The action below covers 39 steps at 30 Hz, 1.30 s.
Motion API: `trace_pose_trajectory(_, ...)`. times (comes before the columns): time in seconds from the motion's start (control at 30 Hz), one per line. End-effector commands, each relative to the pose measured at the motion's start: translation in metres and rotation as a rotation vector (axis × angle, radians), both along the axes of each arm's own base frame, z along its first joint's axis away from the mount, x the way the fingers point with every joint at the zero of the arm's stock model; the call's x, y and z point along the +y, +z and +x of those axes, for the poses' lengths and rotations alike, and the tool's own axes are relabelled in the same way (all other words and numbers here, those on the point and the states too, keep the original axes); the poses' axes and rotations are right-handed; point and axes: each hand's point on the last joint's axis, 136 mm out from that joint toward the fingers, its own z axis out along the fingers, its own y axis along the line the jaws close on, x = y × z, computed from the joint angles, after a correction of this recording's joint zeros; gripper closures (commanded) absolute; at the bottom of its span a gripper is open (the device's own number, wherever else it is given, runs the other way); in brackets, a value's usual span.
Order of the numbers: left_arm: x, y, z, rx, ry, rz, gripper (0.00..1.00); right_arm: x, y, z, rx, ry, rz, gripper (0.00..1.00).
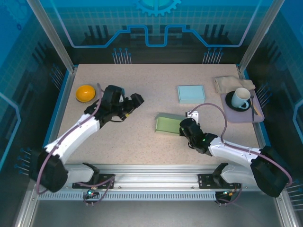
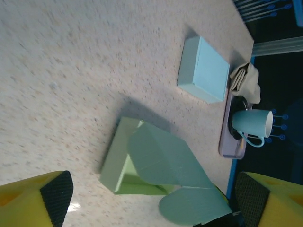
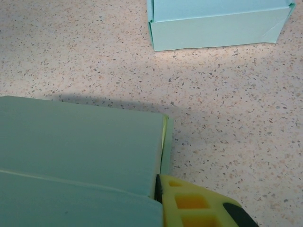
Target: Fold the paper box
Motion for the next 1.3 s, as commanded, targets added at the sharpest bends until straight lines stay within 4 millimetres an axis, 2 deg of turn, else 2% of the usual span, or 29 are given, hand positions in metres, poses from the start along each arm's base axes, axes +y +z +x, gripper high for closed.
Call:
trace_pose_trajectory(0.0, -0.028, -0.007, -0.015, 0.189, 0.008, -0.099, 0.06, 0.001, 0.009, 0.000, -0.019, 0.005, -0.011, 0.88)
trace_pose_trajectory(0.13, -0.065, -0.010, -0.015, 0.197, -0.036, -0.058, 0.06, 0.003, 0.011, 0.000, -0.022, 0.011, -0.008, 0.88)
trace_pose_trajectory(0.2, -0.077, -0.022, -0.014, 0.208, -0.065, 0.002, 0.06, 0.004, 0.012, 0.001, -0.023, 0.016, -0.009, 0.88)
trace_pose_trajectory(0.3, -0.076, -0.043, -0.006, 0.207, -0.073, 0.083, 0.09, 0.007, 0.014, 0.002, -0.023, 0.027, -0.005, 0.88)
trace_pose_trajectory(0.4, -0.071, -0.050, 0.004, 0.173, -0.062, 0.148, 0.09, 0.010, 0.016, 0.002, -0.023, 0.039, 0.003, 0.88)
trace_pose_trajectory(0.5, -0.081, -0.051, 0.008, 0.184, -0.070, 0.111, 0.09, 0.010, 0.016, 0.001, -0.024, 0.047, 0.004, 0.88)
trace_pose_trajectory(0.7, -0.124, -0.050, 0.001, 0.217, -0.114, 0.016, 0.09, 0.014, 0.018, 0.002, -0.020, 0.060, 0.012, 0.88)
trace_pose_trajectory(0.83, -0.158, -0.041, -0.004, 0.236, -0.140, -0.072, 0.10, 0.018, 0.018, 0.002, -0.014, 0.065, 0.023, 0.89)
trace_pose_trajectory(0.97, -0.178, -0.031, -0.003, 0.225, -0.159, -0.108, 0.09, 0.022, 0.018, 0.001, -0.014, 0.081, 0.016, 0.89)
trace_pose_trajectory(1.1, -0.172, -0.045, -0.007, 0.234, -0.172, -0.026, 0.09, 0.025, 0.020, 0.001, -0.013, 0.087, 0.007, 0.89)
trace_pose_trajectory(1.27, -0.143, -0.080, -0.025, 0.267, -0.216, 0.149, 0.09, 0.021, 0.019, -0.002, -0.012, 0.088, -0.010, 0.89)
